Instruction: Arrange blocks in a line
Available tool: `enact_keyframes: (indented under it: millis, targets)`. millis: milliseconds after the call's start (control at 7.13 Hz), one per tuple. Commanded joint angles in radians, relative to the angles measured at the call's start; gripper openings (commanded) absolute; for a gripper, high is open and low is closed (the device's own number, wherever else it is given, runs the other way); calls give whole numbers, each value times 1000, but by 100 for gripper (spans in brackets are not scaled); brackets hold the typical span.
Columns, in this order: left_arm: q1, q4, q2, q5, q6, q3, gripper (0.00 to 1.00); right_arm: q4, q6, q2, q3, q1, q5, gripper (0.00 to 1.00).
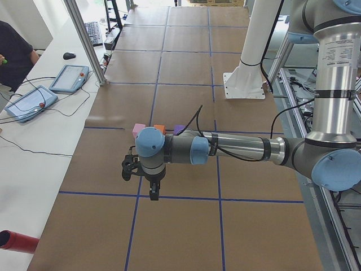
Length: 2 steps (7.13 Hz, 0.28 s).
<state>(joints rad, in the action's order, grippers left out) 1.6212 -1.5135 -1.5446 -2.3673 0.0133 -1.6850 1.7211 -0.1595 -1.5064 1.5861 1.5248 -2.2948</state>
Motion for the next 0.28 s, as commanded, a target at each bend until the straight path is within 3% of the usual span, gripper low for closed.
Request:
enact_keyframes:
  millis: [0,140]
  targets:
    - [0,-10,-6,0,5,-2,100,0,0,0,0,0,0,100]
    - [0,-10,-6,-1,4,1,100,0,0,0,0,0,0,100]
